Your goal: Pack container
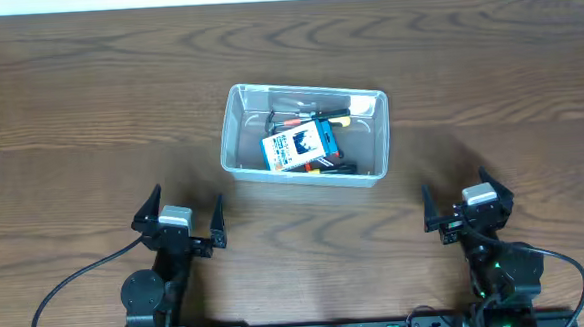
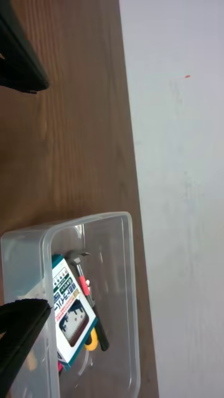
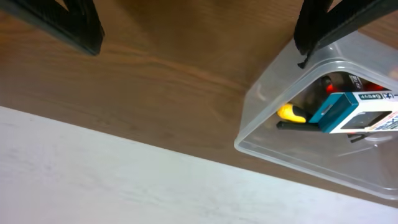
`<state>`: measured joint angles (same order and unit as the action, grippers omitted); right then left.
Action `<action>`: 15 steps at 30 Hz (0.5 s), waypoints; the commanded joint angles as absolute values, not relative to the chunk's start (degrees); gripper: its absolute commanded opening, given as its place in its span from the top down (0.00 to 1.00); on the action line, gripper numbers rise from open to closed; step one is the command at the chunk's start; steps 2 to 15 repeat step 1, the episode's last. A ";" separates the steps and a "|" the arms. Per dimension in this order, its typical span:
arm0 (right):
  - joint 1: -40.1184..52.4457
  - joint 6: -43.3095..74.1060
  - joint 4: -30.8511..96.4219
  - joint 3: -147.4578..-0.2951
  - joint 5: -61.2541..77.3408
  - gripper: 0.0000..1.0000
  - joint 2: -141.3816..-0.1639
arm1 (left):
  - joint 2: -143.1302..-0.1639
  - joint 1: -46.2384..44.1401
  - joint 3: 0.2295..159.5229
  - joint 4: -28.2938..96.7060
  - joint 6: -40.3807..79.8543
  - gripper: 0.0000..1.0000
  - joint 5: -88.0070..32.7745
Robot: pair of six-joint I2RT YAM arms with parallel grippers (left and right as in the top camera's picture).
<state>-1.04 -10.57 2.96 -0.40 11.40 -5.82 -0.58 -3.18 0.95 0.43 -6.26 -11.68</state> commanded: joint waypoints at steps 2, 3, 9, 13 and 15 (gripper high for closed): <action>-0.67 -9.69 3.18 -0.32 11.84 0.01 -5.26 | -0.23 -3.36 0.23 2.92 -7.25 0.02 -13.72; -0.67 -9.69 3.18 -0.32 11.84 0.01 -5.26 | -0.23 -3.36 0.23 2.92 -7.25 0.02 -13.72; -0.67 -9.69 3.18 -0.32 11.84 0.01 -5.26 | -0.23 -3.36 0.23 2.92 -7.25 0.02 -13.72; -0.67 -9.69 3.18 -0.32 11.84 0.01 -5.26 | -0.23 -3.36 0.23 2.92 -7.25 0.02 -13.72; -0.67 -9.69 3.18 -0.32 11.84 0.01 -5.26 | -0.23 -3.36 0.23 2.92 -7.25 0.02 -13.72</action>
